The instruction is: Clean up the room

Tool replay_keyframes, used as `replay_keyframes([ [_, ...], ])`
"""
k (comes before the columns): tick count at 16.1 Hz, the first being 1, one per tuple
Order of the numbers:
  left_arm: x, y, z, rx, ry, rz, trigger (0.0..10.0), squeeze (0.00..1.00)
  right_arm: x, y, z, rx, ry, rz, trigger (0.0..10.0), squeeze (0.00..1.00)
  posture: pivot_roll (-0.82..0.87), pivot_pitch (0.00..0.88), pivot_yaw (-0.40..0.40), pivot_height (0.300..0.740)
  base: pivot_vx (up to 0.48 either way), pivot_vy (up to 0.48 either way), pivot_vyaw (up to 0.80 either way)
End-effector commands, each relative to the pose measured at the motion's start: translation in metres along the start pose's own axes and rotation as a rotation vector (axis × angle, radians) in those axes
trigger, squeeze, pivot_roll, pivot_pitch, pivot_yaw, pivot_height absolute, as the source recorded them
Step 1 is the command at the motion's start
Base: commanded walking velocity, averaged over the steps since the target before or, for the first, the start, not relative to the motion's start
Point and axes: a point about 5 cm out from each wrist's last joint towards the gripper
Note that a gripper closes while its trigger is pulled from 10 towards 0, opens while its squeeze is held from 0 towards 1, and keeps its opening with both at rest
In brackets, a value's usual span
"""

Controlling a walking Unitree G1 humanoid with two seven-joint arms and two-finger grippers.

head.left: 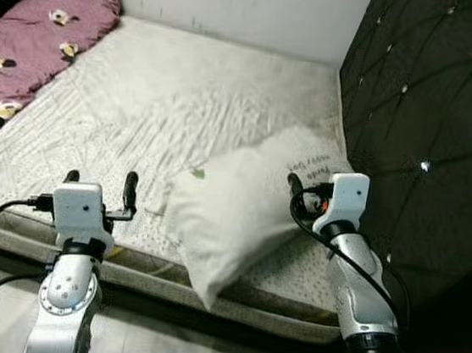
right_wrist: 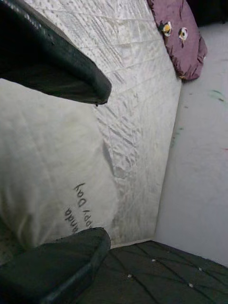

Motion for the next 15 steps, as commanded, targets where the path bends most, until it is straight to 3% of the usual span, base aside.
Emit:
replay_keyframes([
  [1, 0.0010, 0.0022, 0.0000, 0.009, -0.008, -0.001, 10.0, 0.00, 0.0025, 0.0009, -0.0006, 0.002, -0.012, 0.004, 10.0, 0.00, -0.02, 0.000, -0.036, 0.740, 0.424, 0.000, 0.00],
  [7, -0.0002, 0.0025, -0.0022, 0.002, 0.003, 0.009, 10.0, 0.00, 0.0015, 0.0022, -0.0042, 0.004, -0.015, 0.001, 10.0, 0.00, -0.01, 0.000, -0.038, 0.740, 0.419, 0.000, 0.00],
  [13, 0.0034, -0.0010, -0.0030, -0.022, 0.001, 0.019, 10.0, 0.00, 0.0030, 0.0003, -0.0044, -0.004, -0.026, -0.015, 10.0, 0.00, -0.02, 0.000, -0.037, 0.740, 0.000, 0.000, 0.00],
  [15, 0.0037, -0.0016, -0.0036, -0.030, -0.005, 0.031, 10.0, 0.00, 0.0034, -0.0006, -0.0047, -0.013, -0.030, -0.016, 10.0, 0.00, -0.02, 0.000, -0.036, 0.740, 0.000, 0.480, -0.38],
])
Point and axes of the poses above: a point about 5 cm out from each wrist's last joint towards the gripper, its own z axis pointing back from the gripper into the wrist, its own y axis along the axis of the wrist's last joint, x = y × z, and after that the axes turned 11 degrees about z, right-handed
